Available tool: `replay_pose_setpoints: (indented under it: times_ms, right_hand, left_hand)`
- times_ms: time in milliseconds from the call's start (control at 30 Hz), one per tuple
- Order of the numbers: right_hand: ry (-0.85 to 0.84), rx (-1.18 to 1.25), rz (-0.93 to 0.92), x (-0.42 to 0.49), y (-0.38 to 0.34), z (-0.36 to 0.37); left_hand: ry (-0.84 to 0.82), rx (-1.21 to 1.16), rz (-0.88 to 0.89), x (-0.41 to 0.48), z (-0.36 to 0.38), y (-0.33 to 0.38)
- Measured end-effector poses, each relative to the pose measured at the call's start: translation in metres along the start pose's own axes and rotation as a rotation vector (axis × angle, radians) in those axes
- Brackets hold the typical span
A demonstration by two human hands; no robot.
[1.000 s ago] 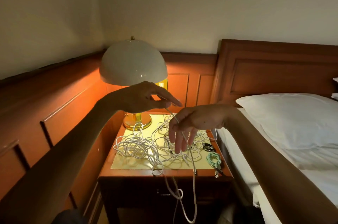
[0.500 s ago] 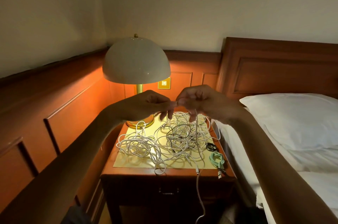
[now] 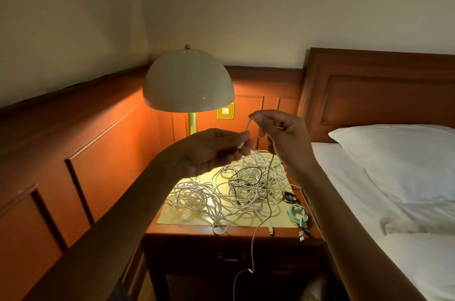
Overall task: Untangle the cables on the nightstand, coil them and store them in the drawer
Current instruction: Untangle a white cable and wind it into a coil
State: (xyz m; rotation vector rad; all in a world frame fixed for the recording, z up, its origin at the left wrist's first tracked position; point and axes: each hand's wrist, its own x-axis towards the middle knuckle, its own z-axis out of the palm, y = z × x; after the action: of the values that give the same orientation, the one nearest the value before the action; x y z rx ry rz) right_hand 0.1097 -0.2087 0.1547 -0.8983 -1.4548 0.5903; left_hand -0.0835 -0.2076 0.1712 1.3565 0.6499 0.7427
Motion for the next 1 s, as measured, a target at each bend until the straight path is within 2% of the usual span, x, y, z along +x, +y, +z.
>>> replay_pose_setpoints:
  times_ms: [100, 167, 200, 267, 333, 400, 433, 500, 567, 667, 767, 867, 1000]
  right_hand:
    - [-0.002, 0.156, 0.088, -0.010, 0.006, 0.008]
    - [-0.044, 0.166, 0.124, -0.022, 0.009, 0.018]
    - [-0.061, 0.145, 0.143, -0.028, 0.011, 0.024]
    - [-0.084, 0.094, 0.189, -0.039, 0.013, 0.032]
    - [-0.117, -0.024, 0.203, -0.044, 0.013, 0.032]
    - [-0.169, -0.219, 0.162, -0.043, 0.008, 0.026]
    - [-0.203, -0.331, 0.130, -0.041, 0.003, 0.021]
    - [-0.254, -0.570, 0.026, -0.035, -0.007, 0.008]
    - [-0.231, -0.729, -0.079, -0.026, -0.018, -0.007]
    - [-0.205, -0.737, -0.150, -0.012, -0.032, -0.025]
    - [-0.233, -0.411, -0.064, -0.008, -0.034, -0.027]
    - [-0.093, -0.115, 0.067, -0.016, -0.019, -0.013]
    - [-0.066, -0.082, 0.192, -0.040, 0.008, 0.015]
  left_hand:
    - [0.044, -0.217, 0.136, 0.007, 0.008, -0.002]
    - [0.106, -0.421, 0.250, 0.018, 0.010, -0.002]
    - [0.167, -0.448, 0.310, 0.025, 0.009, -0.003]
    - [0.333, -0.351, 0.453, 0.039, 0.005, -0.009]
    - [0.499, -0.114, 0.601, 0.050, -0.001, -0.016]
    - [0.607, 0.355, 0.768, 0.055, -0.008, -0.024]
    - [0.607, 0.637, 0.840, 0.055, -0.011, -0.028]
    - [0.482, 1.053, 0.906, 0.053, -0.016, -0.036]
    - [0.295, 1.154, 0.820, 0.049, -0.021, -0.039]
    - [-0.033, 0.840, 0.508, 0.038, -0.025, -0.037]
    - [-0.255, 0.333, 0.252, 0.024, -0.024, -0.033]
    - [-0.227, -0.272, 0.135, 0.017, -0.024, -0.029]
    - [-0.007, -0.723, 0.120, 0.023, -0.008, -0.028]
